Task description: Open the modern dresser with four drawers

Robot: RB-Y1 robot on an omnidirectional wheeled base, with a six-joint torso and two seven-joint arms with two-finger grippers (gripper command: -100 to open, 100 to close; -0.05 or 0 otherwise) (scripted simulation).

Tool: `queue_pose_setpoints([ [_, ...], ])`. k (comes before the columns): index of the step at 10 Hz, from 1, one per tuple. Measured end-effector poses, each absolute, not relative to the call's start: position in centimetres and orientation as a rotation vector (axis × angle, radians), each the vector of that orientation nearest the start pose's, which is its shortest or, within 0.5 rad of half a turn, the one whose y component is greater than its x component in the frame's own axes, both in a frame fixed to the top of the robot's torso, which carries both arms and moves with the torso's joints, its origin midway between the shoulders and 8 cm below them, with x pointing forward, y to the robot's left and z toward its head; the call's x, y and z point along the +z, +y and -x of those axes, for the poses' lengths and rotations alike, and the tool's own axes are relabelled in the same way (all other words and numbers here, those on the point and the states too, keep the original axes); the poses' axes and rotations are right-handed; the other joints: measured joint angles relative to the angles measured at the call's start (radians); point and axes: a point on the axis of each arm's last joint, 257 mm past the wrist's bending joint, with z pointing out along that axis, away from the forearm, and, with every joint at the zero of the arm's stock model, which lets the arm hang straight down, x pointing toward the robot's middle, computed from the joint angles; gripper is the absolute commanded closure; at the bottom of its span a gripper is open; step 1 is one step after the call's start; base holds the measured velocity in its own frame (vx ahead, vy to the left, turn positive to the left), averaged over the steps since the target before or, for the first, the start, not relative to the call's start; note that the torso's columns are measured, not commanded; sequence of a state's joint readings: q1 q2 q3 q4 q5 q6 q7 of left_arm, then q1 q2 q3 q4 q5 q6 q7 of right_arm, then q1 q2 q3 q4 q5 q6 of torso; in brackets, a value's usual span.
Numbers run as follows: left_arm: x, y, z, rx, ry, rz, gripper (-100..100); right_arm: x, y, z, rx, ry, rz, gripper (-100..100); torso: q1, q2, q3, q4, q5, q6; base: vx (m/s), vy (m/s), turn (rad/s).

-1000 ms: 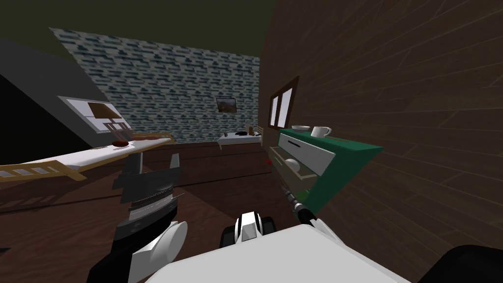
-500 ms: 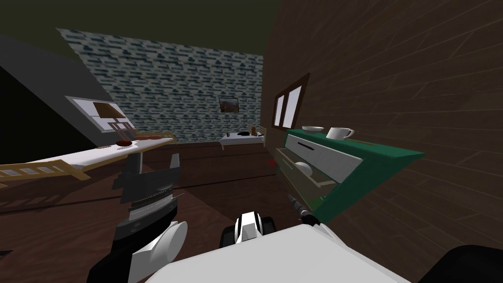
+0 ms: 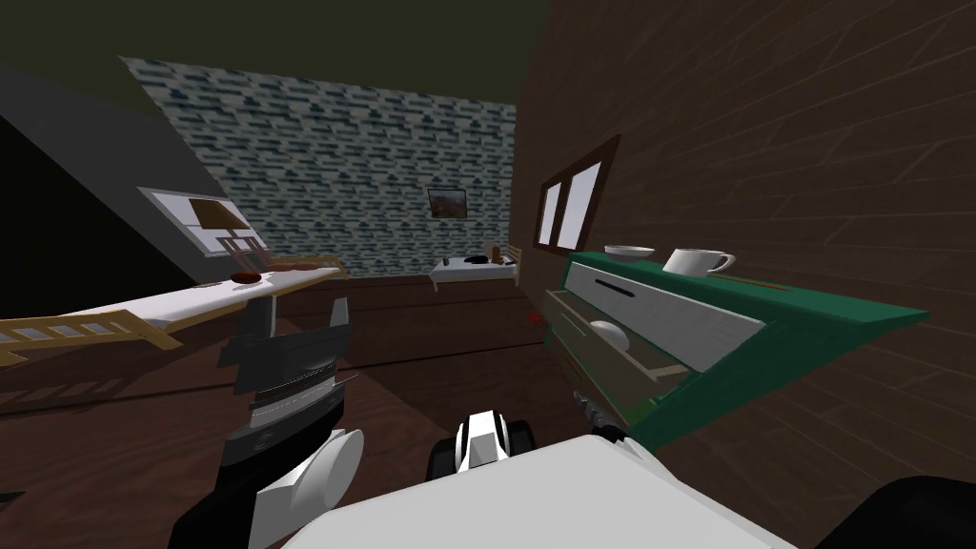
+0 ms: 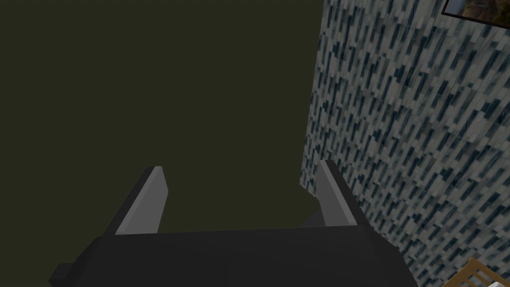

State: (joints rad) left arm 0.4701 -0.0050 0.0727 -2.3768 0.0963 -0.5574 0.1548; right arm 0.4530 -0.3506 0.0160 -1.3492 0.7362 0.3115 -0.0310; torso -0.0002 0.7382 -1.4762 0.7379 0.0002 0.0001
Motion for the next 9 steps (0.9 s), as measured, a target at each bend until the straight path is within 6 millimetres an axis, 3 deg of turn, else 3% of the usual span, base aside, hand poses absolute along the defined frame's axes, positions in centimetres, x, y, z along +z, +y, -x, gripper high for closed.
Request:
queue_pose_setpoints([
  [3,8.6,30.3,-30.5,-1.488,0.385,0.6,0,-51.4,-52.3,-21.9,-0.412,2.15,-0.902,-100,0.001,-0.001,0.0,0.0,0.0,0.0,0.127,0.11,0.023],
  [5,8.6,30.3,-30.5,-1.487,0.385,0.599,0,-51.7,-53.4,-20.7,-0.479,2.167,-0.901,-100,-0.004,0.004,0.002,0.001,-0.001,0.0,0.064,0.044,0.016],
  [9,8.6,30.3,-30.5,-1.487,0.385,0.599,0,-51.7,-57.7,-18.2,-0.684,2.193,-0.868,-100,0.0,-0.002,-0.001,-0.001,0.0,0.0,0.125,0.073,0.025],
])
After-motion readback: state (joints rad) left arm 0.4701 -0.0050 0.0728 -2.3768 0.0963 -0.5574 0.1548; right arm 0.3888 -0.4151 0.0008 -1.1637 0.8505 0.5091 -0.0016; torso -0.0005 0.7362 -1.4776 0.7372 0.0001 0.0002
